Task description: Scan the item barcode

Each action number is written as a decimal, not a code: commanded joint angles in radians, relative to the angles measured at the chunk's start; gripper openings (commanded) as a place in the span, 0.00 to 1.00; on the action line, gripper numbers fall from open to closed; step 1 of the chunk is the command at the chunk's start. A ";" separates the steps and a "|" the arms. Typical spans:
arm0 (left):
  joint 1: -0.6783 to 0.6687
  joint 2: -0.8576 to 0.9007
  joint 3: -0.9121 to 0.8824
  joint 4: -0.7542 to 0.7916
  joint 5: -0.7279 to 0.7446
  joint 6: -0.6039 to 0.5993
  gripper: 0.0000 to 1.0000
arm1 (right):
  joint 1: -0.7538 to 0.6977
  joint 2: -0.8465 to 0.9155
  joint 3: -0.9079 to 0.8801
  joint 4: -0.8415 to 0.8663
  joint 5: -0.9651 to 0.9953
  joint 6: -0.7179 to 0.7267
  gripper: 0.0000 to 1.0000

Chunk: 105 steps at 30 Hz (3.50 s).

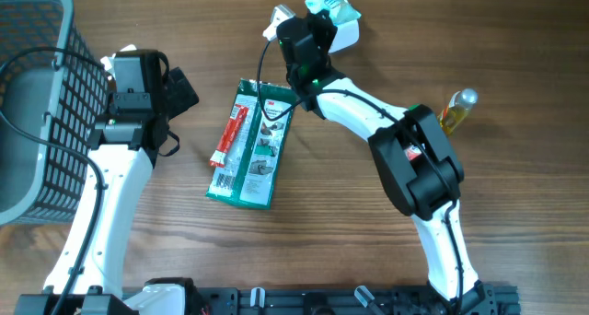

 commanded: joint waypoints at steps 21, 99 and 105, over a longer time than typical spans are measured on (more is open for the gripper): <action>0.004 0.000 0.004 0.004 -0.013 0.001 1.00 | -0.065 -0.481 -0.336 -0.958 -0.890 1.418 0.52; 0.004 0.000 0.004 0.003 -0.013 0.001 1.00 | 0.296 -0.287 -0.341 -0.801 -0.689 1.680 0.04; 0.004 0.000 0.004 0.003 -0.013 0.001 1.00 | 0.246 -0.433 -0.341 -0.884 -0.689 1.265 0.04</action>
